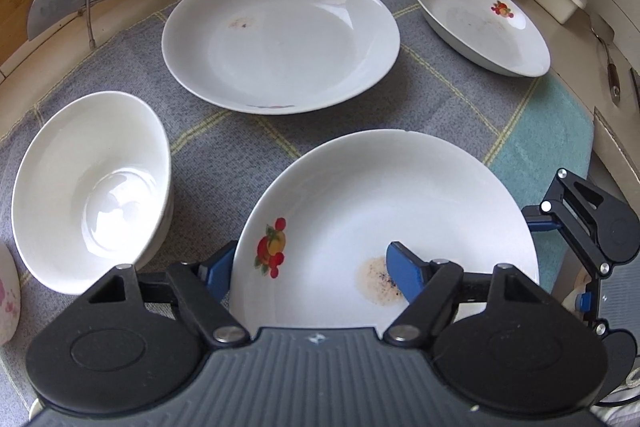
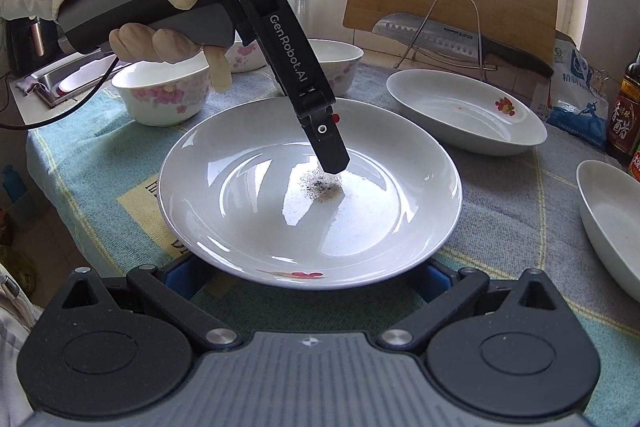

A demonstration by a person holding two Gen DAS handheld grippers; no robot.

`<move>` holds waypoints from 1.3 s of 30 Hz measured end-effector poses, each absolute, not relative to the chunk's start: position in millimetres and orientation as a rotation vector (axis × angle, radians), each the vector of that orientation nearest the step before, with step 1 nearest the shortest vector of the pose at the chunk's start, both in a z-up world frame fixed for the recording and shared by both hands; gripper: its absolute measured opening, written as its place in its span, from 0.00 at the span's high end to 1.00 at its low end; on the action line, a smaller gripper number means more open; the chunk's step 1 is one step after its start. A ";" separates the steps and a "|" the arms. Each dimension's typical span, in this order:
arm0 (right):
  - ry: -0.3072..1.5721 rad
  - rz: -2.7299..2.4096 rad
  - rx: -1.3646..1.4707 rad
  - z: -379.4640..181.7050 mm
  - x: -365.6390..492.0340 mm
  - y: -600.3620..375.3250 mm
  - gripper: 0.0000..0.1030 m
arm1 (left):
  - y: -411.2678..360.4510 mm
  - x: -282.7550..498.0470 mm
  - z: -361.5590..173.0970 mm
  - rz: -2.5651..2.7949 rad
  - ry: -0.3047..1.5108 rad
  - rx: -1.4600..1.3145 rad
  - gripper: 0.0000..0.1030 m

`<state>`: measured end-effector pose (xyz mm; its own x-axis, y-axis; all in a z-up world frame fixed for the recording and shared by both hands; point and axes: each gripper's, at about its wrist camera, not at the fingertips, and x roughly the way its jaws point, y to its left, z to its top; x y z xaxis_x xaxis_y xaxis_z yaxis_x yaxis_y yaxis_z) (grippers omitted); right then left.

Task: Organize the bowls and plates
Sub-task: 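Carry the stained plate with the left tool toward another fruit-print plate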

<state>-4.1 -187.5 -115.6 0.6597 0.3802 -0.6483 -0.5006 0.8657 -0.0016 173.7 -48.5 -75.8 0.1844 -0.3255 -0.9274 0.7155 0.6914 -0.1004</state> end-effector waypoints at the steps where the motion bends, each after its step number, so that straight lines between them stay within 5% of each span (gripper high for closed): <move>1: 0.688 0.502 -0.186 -115.5 -4.2 -187.5 0.00 | -49.1 174.1 -76.0 -0.766 1.174 0.404 0.25; 39: 0.717 0.476 -0.210 -96.0 -2.2 -216.7 0.00 | -81.1 170.8 -54.7 -0.821 1.128 0.444 0.25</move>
